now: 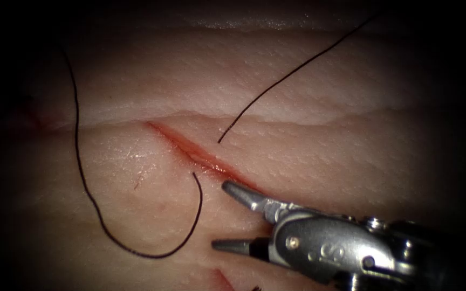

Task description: Wound Closure

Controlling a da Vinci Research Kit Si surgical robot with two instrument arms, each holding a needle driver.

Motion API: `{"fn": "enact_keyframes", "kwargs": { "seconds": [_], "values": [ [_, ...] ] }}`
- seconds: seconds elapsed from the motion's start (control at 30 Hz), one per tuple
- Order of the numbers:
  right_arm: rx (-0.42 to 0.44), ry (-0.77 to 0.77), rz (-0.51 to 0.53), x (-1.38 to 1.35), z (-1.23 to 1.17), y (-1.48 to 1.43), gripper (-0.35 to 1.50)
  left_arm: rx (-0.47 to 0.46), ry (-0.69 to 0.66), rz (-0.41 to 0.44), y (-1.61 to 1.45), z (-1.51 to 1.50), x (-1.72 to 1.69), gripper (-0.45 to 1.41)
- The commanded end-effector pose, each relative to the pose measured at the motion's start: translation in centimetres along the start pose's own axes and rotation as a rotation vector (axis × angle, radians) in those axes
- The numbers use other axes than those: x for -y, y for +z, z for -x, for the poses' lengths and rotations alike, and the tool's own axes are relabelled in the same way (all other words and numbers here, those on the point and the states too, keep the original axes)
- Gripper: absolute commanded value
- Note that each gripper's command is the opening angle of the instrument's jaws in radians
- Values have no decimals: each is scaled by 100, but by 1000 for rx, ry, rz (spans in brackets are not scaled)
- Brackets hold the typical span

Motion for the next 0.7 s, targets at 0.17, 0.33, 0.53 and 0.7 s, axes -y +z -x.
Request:
{"fn": "enact_keyframes", "kwargs": {
  "seconds": [0.17,0.33,0.53,0.7],
  "values": [
    [-9,-19,20,-11,27,48,113,-8,4,2,12,9,-6,-45],
    [-12,-39,35,-8,48,80,111,-9,4,4,11,10,-6,-45],
    [-28,-47,31,-2,57,95,74,-9,4,5,10,10,-5,-45],
    [-43,-49,19,-2,58,87,-35,-9,4,5,10,10,-6,-45]
  ]
}}
